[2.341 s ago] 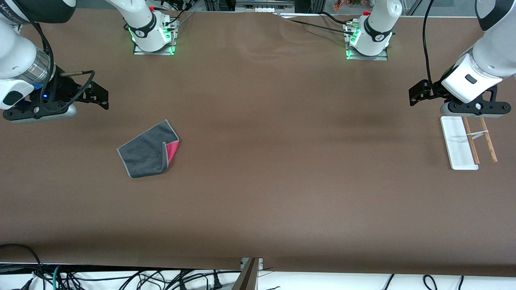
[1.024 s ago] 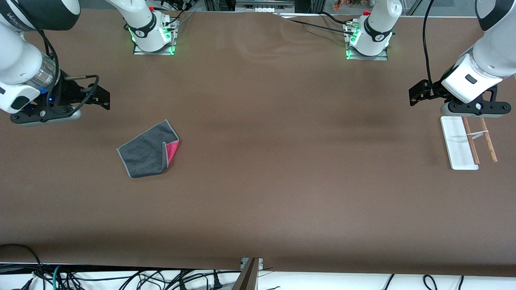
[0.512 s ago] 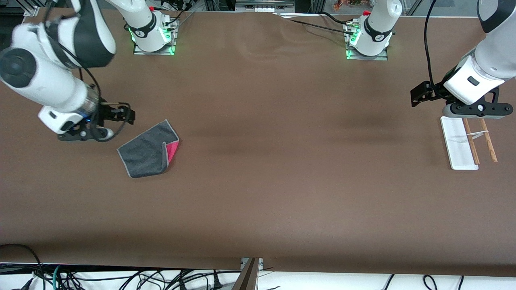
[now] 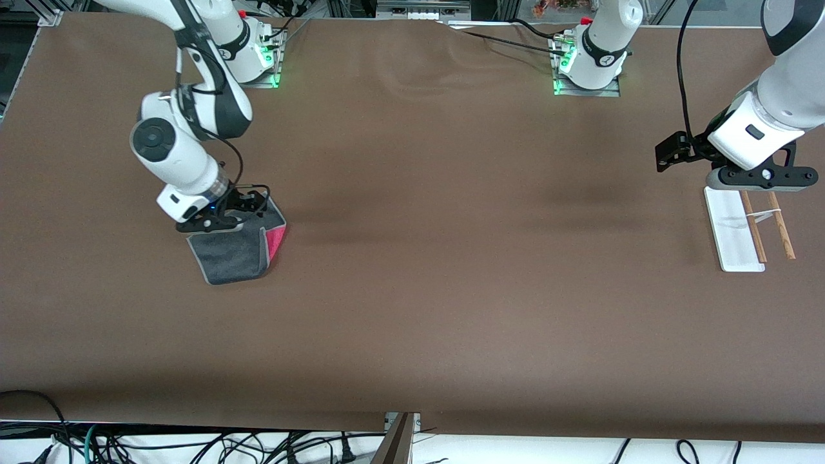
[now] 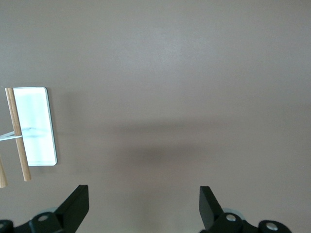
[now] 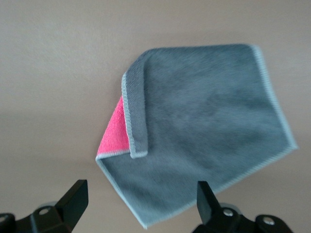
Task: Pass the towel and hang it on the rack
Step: 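Move the right gripper down over the grey towel's corner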
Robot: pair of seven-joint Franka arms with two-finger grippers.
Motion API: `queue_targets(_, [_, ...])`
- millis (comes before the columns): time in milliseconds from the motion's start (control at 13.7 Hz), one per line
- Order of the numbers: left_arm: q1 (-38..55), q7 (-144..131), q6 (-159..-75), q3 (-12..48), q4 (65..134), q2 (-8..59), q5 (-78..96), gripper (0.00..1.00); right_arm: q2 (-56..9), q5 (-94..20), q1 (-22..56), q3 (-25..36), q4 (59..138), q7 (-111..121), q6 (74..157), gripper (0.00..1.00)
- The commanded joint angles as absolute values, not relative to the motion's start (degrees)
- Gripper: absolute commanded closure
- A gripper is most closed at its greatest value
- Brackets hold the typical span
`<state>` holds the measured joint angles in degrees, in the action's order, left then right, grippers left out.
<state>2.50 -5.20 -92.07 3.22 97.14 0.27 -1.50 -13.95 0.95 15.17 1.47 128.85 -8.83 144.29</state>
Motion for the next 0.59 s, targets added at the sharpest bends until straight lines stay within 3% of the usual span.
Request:
queue_targets(0, [2.2, -5.7, -90.9, 3.4, 95.5, 0.8, -1.9, 0.0, -18.2, 0.7, 16.9, 1.5, 129.4, -9.7, 151.1, 0.02])
queue_targets(512, [2.2, -5.8, -90.9, 3.5, 95.5, 0.8, -1.9, 0.0, -22.0, 1.1, 17.6, 1.6, 128.9, -8.6, 155.6, 0.13])
